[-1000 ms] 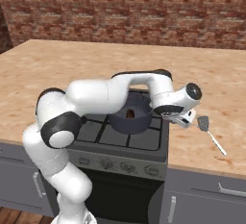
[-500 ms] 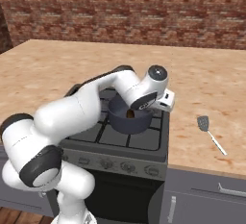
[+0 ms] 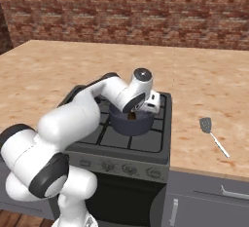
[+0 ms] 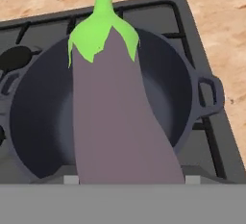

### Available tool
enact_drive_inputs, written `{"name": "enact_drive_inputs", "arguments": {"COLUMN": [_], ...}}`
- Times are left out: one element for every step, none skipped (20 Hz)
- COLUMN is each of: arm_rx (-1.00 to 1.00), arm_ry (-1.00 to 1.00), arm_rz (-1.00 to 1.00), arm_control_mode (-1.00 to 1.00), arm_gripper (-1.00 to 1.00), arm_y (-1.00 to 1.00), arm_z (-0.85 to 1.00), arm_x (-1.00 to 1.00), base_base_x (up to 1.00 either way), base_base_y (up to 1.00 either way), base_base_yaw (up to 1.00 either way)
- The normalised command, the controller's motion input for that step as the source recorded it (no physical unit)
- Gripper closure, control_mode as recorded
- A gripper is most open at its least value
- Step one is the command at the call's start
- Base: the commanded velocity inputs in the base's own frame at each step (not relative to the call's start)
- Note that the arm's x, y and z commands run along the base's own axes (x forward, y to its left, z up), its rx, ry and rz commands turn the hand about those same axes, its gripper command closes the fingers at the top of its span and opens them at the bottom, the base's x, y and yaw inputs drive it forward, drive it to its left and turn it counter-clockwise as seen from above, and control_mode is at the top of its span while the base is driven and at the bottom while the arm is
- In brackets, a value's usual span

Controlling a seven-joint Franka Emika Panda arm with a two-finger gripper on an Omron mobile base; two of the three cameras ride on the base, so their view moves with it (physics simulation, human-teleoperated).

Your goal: Put the sweet potato and eggplant in the pot. Retrieve the spatula and lightly stir the vegetables in the pot.

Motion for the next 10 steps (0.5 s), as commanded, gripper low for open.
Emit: {"name": "enact_drive_inputs", "arguments": {"arm_rx": [0.00, 0.00, 0.00, -0.01, -0.01, -0.03, -0.05, -0.09, -0.11, -0.11], "arm_ry": [0.00, 0.03, 0.01, 0.04, 0.08, 0.09, 0.17, 0.24, 0.31, 0.35], "arm_rz": [0.13, 0.12, 0.10, 0.09, 0.09, 0.08, 0.07, 0.06, 0.06, 0.07], "arm_control_mode": [-1.00, -1.00, -1.00, -1.00, -1.00, -1.00, -1.00, -1.00, -1.00, -1.00], "arm_gripper": [1.00, 1.00, 1.00, 1.00, 1.00, 1.00, 1.00, 1.00, 1.00, 1.00], "arm_y": [0.15, 0.07, 0.06, 0.11, 0.11, 0.15, 0.18, 0.22, 0.25, 0.17], "arm_z": [0.13, 0.34, 0.39, 0.36, 0.29, 0.11, 0.00, 0.00, 0.00, 0.00], "arm_x": [0.29, 0.24, 0.14, 0.12, 0.11, 0.09, 0.09, 0.14, 0.15, 0.18], "base_base_x": [0.00, 0.00, 0.00, 0.00, 0.00, 0.00, 0.00, 0.00, 0.00, 0.00], "base_base_y": [0.00, 0.00, 0.00, 0.00, 0.00, 0.00, 0.00, 0.00, 0.00, 0.00], "base_base_yaw": [0.00, 0.00, 0.00, 0.00, 0.00, 0.00, 0.00, 0.00, 0.00, 0.00]}}
